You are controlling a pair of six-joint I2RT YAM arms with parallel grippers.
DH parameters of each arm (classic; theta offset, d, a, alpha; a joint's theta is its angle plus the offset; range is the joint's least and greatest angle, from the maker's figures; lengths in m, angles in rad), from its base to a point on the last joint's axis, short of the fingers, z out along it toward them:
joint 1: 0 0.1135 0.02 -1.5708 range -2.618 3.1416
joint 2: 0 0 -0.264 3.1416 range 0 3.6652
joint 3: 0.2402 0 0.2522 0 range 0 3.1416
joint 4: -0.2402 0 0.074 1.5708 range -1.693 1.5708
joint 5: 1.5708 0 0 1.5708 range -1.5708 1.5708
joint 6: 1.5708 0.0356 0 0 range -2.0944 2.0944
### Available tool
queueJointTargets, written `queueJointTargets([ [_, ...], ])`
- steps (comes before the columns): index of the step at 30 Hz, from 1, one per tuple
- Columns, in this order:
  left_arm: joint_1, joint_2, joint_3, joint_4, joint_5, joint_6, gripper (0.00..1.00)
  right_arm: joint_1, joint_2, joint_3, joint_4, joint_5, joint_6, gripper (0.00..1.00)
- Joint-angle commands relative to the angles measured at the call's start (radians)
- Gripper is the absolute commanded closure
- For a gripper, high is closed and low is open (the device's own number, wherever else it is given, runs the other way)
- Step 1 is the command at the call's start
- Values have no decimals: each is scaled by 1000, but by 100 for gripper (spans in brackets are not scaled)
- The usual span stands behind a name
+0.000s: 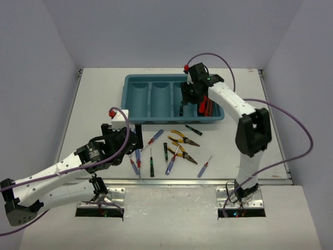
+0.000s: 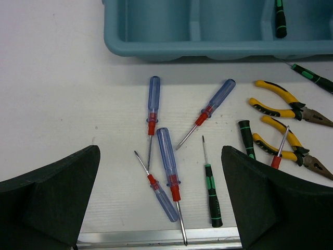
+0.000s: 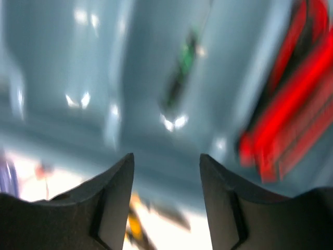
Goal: Sort the tools into containers
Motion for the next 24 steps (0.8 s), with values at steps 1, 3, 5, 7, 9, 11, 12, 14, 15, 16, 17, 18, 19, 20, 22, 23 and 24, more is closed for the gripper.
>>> queueJointTargets([
  [1, 9, -5, 2, 35, -1, 21, 0, 6, -407, -389, 202, -45, -106, 46],
  [3, 11, 1, 2, 39, 2, 23, 0, 6, -513, -546, 250, -15, -156, 46],
  [5, 12, 7, 1, 41, 5, 26, 0, 5, -619, -707, 301, 26, -208, 46],
  [7, 12, 11, 1, 42, 7, 27, 0, 5, -691, -824, 342, 63, -253, 46],
  [9, 13, 13, 2, 42, 10, 29, 0, 7, -719, -900, 384, 93, -299, 46],
  [11, 15, 13, 2, 44, 11, 31, 0, 6, -712, -945, 416, 104, -320, 47],
  [12, 15, 12, 1, 45, 11, 32, 0, 7, -697, -950, 423, 102, -329, 48],
  [14, 15, 10, 2, 43, 11, 31, 0, 7, -674, -955, 453, 97, -346, 49],
  [15, 15, 8, 2, 42, 10, 29, 0, 7, -657, -960, 477, 93, -360, 50],
  [16, 15, 5, 1, 42, 8, 28, 0, 7, -646, -970, 485, 91, -368, 50],
  [17, 15, 2, 1, 42, 8, 28, 0, 6, -639, -981, 518, 82, -374, 50],
  [18, 15, -3, 0, 43, 9, 29, 0, 7, -627, -991, 548, 54, -386, 50],
  [19, 15, -7, -1, 45, 10, 31, 0, 7, -617, -1009, 594, 35, -397, 50],
  [20, 15, -9, -2, 48, 14, 34, 0, 7, -602, -1026, 637, 19, -413, 50],
  [22, 15, -11, -4, 52, 19, 38, 0, 7, -582, -1038, 684, -1, -435, 51],
  [23, 15, -5, -2, 52, 20, 38, 0, 7, -557, -1037, 722, -4, -453, 51],
  [24, 15, -5, -2, 52, 20, 38, 0, 7, -544, -1033, 723, -25, -461, 51],
])
